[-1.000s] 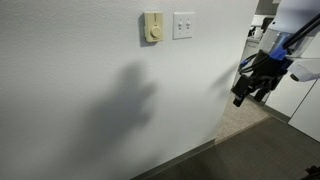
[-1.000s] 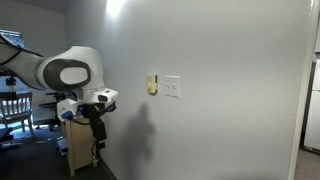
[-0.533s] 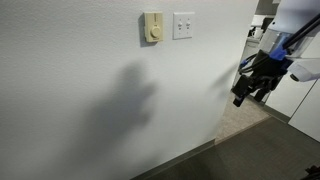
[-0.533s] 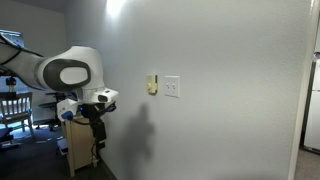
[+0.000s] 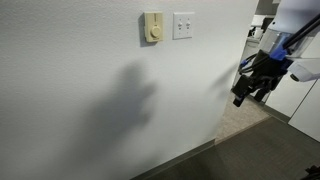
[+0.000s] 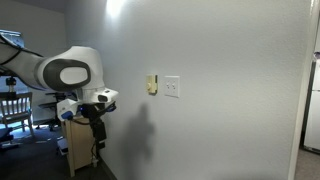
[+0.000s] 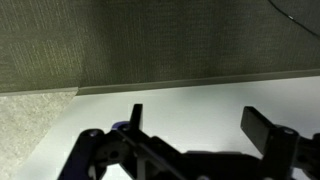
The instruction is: Turn off the light switch on the right
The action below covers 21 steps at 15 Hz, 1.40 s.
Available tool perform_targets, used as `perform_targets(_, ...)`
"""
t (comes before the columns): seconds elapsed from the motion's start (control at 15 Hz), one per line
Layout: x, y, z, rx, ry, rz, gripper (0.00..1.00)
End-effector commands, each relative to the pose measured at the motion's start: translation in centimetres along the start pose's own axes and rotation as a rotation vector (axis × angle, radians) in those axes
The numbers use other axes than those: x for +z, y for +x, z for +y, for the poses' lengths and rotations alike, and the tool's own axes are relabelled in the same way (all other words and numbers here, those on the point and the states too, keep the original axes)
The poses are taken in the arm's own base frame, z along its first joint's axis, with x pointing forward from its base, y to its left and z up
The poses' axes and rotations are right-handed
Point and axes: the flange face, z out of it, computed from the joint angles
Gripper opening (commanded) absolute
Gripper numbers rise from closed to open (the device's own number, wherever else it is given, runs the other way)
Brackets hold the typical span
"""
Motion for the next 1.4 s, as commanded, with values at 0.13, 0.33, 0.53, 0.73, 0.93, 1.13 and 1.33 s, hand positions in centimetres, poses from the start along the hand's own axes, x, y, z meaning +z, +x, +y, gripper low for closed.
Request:
perform_targets(0.13,0.0,0.1,0.2,0.001,-0.006,0.004,1.0)
perform_targets(0.33,-0.1,0.3,0.4,-0.001,-0.013,0.008,1.0)
perform_targets(0.53,-0.3,0.6,0.9,0.007,-0.017,0.018,1.0)
perform_targets(0.73,-0.6,1.1,1.5,0.015,-0.017,0.028,1.0)
perform_targets(0.93,-1.0,1.9,2.4,0.033,-0.02,0.044,1.0)
perform_targets(1.13,-1.4,2.8,3.4,0.051,-0.024,0.063,1.0)
perform_targets(1.33,-1.7,3.8,4.2,0.054,-0.026,0.094,1.0)
